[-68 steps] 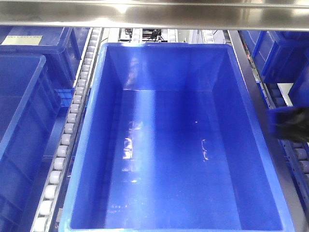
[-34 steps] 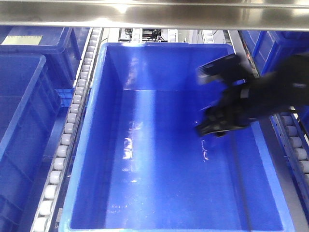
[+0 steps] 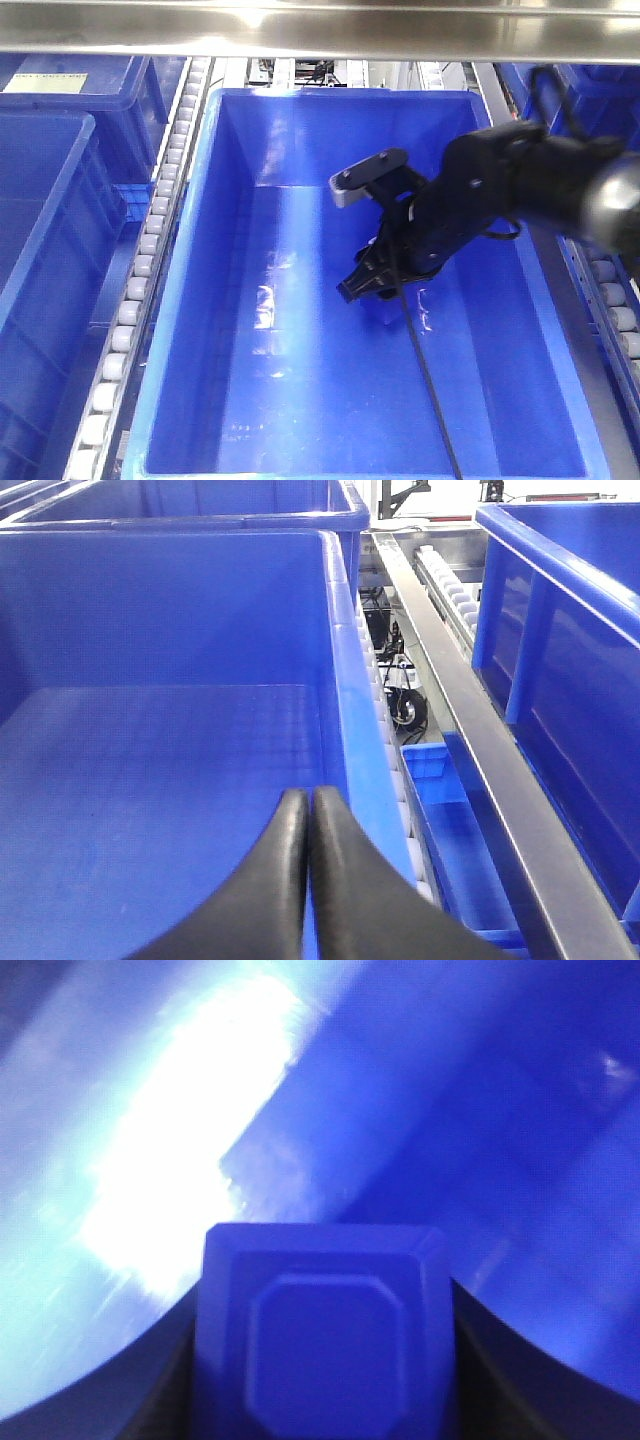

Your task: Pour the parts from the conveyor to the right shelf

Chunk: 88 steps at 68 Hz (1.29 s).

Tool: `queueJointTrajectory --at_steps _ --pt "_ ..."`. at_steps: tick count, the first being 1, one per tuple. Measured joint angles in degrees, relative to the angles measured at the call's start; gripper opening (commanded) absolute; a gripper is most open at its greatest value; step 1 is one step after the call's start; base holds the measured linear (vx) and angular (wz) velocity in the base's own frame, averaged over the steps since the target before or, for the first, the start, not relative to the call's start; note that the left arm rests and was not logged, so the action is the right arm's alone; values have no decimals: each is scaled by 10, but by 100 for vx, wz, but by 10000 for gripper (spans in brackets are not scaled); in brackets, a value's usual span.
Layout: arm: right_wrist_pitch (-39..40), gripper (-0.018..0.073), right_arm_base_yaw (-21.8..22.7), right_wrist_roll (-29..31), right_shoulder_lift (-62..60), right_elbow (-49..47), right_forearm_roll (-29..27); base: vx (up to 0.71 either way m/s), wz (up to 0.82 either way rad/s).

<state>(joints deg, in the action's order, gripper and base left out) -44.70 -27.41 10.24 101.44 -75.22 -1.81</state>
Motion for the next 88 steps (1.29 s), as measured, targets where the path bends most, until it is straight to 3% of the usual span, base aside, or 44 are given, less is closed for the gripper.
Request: queueJointTrajectory --at_steps 31,57,64,84,88 --pt "79 -6 0 0 59 -2 -2 0 0" --pt "93 32 0 0 89 -5 -17 0 0" --pt "93 111 0 0 89 -5 -17 0 0" --pt "92 552 0 0 89 -5 -19 0 0" --pt "92 608 0 0 90 -5 -19 0 0"
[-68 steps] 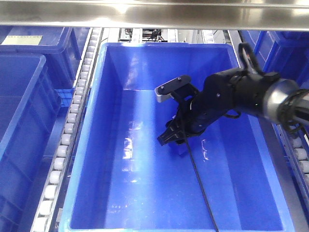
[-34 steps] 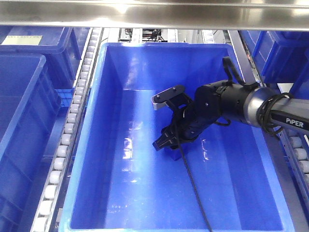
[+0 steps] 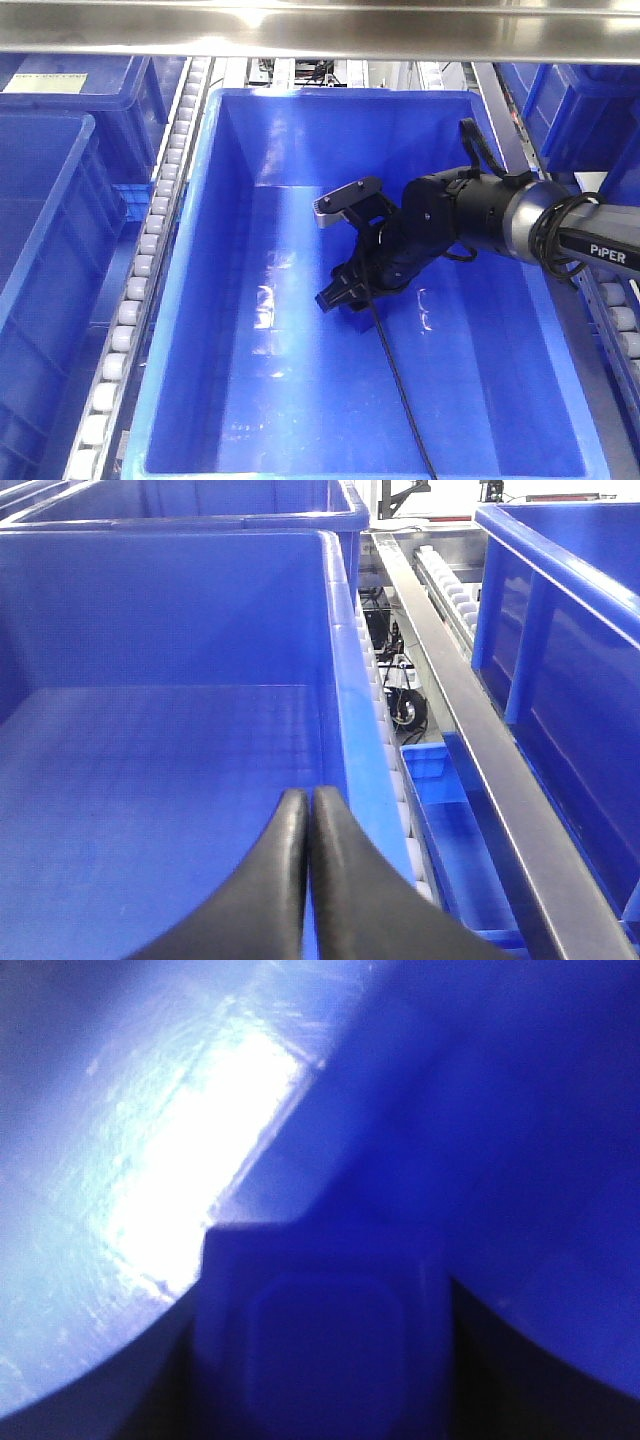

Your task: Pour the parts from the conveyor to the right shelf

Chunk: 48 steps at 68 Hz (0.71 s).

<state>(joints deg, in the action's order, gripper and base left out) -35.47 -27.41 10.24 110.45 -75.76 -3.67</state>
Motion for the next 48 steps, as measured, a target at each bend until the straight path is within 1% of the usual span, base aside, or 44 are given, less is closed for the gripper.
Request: queueJointTrajectory --at_steps 6,18,34,41,48 --pt "0 645 0 0 -1 0 0 0 0" --pt "4 614 0 0 -33 2 2 0 0" --pt "10 501 0 0 -102 11 18 0 0" --pt "44 435 0 0 -143 57 22 0 0" --pt "94 344 0 0 -193 134 24 0 0"
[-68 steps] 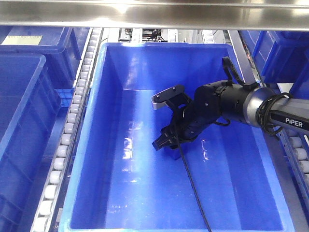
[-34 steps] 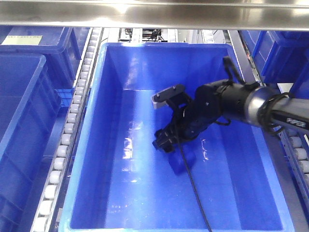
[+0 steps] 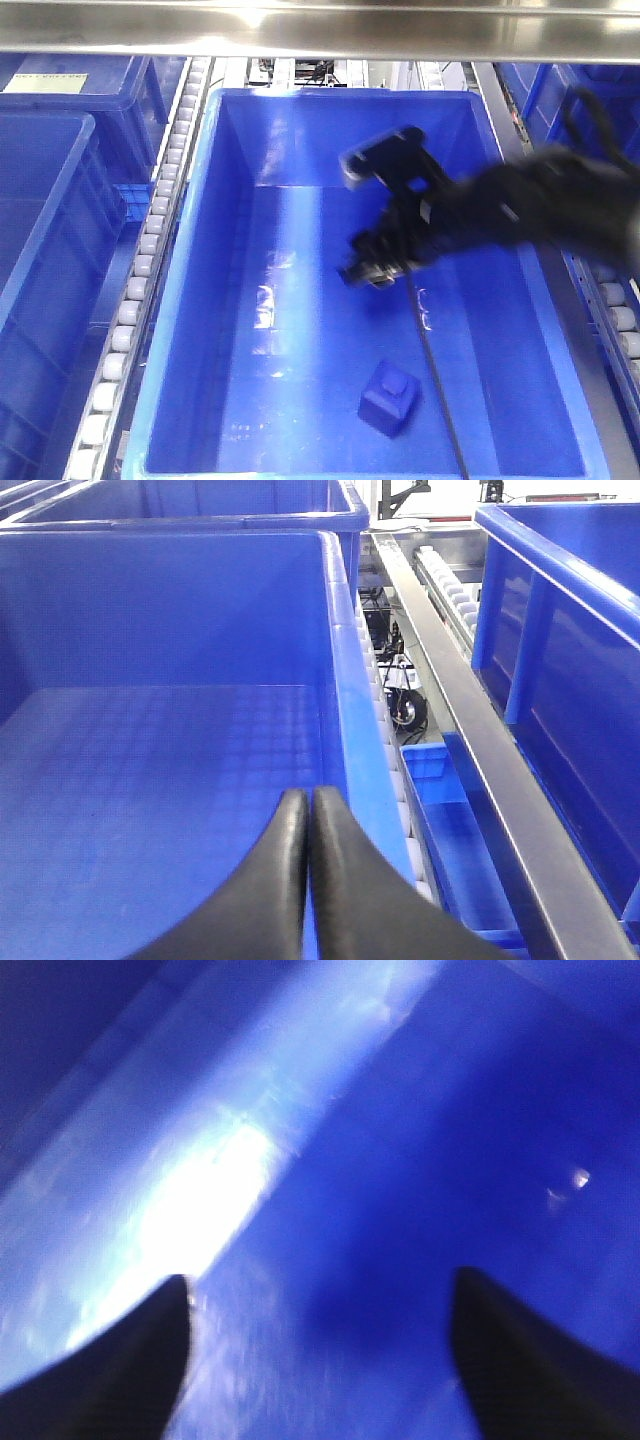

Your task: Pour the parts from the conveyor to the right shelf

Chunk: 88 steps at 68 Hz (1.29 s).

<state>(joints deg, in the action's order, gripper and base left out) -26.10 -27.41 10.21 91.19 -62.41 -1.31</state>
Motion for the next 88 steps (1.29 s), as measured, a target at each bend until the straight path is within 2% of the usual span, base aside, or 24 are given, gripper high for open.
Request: queueJointTrajectory --at_steps 7,15,39,67,80,88 --pt "34 196 0 -12 -60 63 0 0 0" --pt "66 -19 0 -27 -141 123 0 0 0" --pt "156 -6 4 -56 -392 242 5 0 0" --pt "184 -6 141 -59 -609 363 8 0 0" --pt "191 -6 186 -59 -722 414 9 0 0" --pt "191 -6 198 -59 -781 450 9 0 0"
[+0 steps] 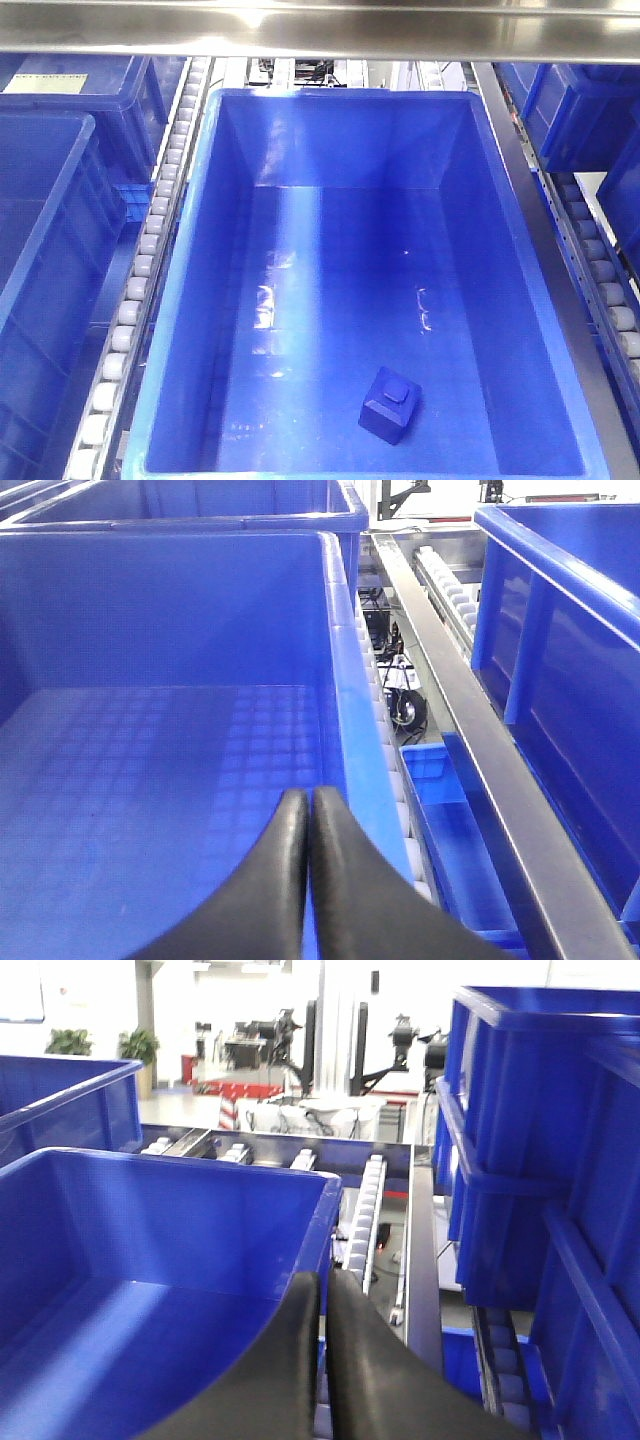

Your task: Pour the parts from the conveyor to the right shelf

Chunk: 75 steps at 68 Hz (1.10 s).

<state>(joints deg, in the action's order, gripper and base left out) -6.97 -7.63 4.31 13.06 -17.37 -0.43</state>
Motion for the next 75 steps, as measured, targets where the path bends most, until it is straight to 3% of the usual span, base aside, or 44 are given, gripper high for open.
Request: queueJointTrajectory --at_steps 33,51,75 --pt "-15 -6 3 0 -107 120 0 0 0" --pt "-27 -6 54 0 -138 133 0 0 0" --pt "-50 -6 58 0 -139 190 -2 0 0"
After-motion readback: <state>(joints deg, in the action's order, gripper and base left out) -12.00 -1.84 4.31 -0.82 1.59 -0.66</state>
